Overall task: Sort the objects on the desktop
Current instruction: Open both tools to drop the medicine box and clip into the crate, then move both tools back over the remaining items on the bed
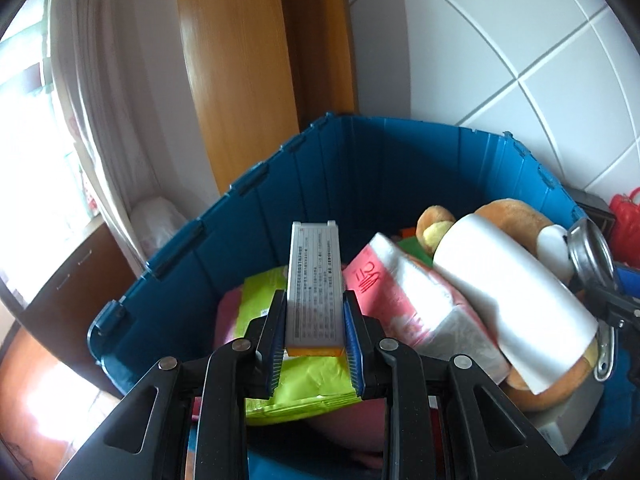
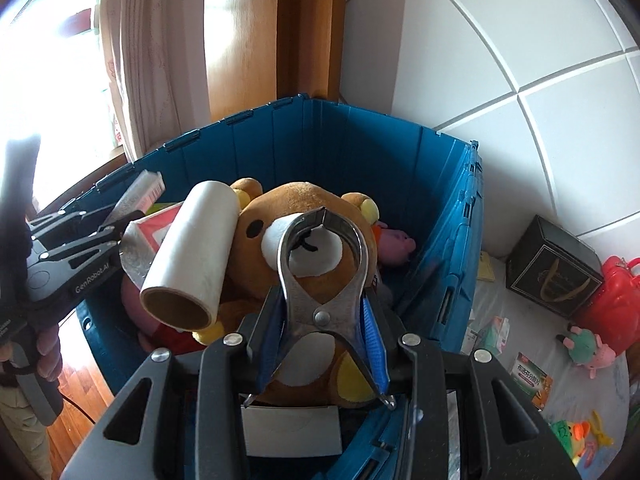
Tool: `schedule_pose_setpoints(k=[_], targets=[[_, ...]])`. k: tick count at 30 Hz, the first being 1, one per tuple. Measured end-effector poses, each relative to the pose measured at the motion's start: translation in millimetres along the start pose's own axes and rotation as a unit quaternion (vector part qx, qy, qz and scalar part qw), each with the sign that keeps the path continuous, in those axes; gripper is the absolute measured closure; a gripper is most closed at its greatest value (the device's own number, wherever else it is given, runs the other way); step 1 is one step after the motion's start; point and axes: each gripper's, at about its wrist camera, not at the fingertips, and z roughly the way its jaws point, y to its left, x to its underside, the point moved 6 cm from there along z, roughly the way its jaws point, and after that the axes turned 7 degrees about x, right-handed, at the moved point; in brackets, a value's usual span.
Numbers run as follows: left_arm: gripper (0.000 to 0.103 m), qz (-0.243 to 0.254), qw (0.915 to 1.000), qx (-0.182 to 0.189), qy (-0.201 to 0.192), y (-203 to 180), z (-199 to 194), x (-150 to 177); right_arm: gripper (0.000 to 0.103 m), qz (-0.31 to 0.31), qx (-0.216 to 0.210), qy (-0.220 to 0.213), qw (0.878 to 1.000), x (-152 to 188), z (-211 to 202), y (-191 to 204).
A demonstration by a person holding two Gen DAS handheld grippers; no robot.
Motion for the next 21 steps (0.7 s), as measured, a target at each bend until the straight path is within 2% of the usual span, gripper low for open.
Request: schedule_pose_setpoints(k=[1, 2, 3, 4, 5, 6, 8, 11, 14, 21], targets=[[0.073, -0.003, 1.0, 0.002, 0.0, 2.2, -0.1, 1.1, 0.066, 0.0, 0.0, -0.001, 1.0, 0.6, -0.9, 0.1], [0.065, -0.005, 1.0, 0.0, -0.001, 3.2, -1.3, 2.6, 0.064, 0.0, 0.001, -0.001, 1.0, 1.2, -1.8, 0.3], [0.06, -0.006, 1.0, -0.005, -0.003, 5.7, -2.6, 3.1, 0.057, 0.001, 0.003, -0.003, 1.0, 1.4, -3.4, 0.0], [0.05, -0.01, 0.9999, -0.01, -0.005, 8.4, -4.3, 3.5, 0.048, 0.003, 0.003, -0.007, 1.0, -0.2, -5.4, -1.0], [0.041, -0.013, 0.9998, -0.012, -0.007, 11.0, -6.2, 4.1, 0.026, 0.005, 0.002, -0.011, 1.0, -2.5, -7.5, -2.3], [0.038, -0.015, 0.9997, -0.013, -0.01, 13.1, -9.3, 4.5, 0.012, 0.008, 0.002, -0.017, 1.0, -4.0, -11.1, -3.6], [0.033, -0.018, 0.9996, -0.015, -0.018, 17.0, -16.1, 5.2, 0.01, 0.012, 0.006, -0.028, 1.0, -6.0, -19.6, -6.4], [0.032, -0.02, 0.9993, -0.021, -0.024, 20.5, -26.8, 7.4, 0.009, 0.014, 0.012, -0.038, 0.999, -6.2, -31.8, -9.9], [0.032, -0.019, 0.999, -0.017, -0.037, 17.4, -43.1, 10.7, 0.0, 0.018, 0.015, -0.048, 0.999, -1.6, -44.6, -14.9], [0.023, -0.008, 0.9979, -0.003, -0.064, -7.5, -84.2, 24.3, 0.0, 0.029, 0.02, -0.051, 0.998, 27.6, -71.7, -24.8]])
